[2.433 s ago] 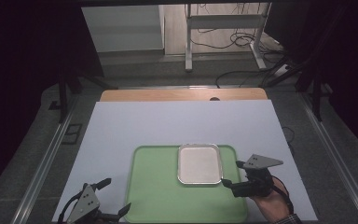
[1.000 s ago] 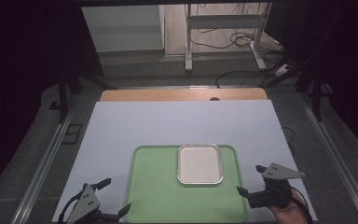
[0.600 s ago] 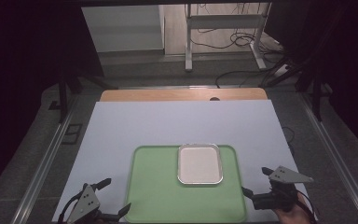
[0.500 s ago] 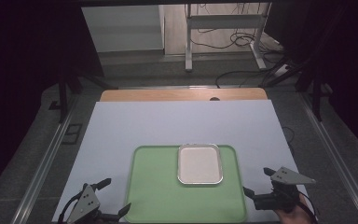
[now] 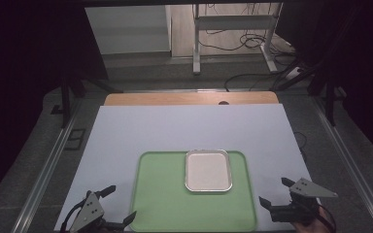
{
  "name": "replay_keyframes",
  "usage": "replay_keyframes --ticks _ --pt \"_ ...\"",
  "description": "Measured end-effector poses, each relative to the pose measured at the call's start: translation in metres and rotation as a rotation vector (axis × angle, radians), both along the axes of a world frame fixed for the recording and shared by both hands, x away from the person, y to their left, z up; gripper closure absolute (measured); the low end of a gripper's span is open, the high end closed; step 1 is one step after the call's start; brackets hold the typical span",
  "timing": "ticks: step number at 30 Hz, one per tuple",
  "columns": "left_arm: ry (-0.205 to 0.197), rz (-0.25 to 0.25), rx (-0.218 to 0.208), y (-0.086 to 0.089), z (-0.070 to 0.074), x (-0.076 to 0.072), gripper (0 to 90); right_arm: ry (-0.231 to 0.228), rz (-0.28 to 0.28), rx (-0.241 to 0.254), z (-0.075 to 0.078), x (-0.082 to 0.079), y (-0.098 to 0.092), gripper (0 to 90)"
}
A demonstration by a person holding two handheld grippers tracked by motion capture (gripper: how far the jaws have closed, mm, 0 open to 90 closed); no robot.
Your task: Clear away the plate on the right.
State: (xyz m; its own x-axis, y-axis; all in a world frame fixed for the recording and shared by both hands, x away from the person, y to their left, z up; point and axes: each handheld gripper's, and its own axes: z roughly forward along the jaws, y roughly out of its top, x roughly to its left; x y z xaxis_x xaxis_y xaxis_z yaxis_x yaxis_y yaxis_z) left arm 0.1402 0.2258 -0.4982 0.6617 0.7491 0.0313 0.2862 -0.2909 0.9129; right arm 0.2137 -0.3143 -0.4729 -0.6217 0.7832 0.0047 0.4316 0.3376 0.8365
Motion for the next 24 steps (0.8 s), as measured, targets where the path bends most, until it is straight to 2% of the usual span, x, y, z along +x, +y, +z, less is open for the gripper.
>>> replay_keyframes --ticks 16,24 --pt "0.0 0.001 -0.003 0.0 0.0 0.0 1.4 0.03 -0.028 0.021 -0.007 -0.004 -0.013 0.0" --pt "0.003 -0.003 0.0 0.0 0.0 0.001 1.4 0.046 -0.019 0.009 -0.008 -0.002 -0.012 0.0"
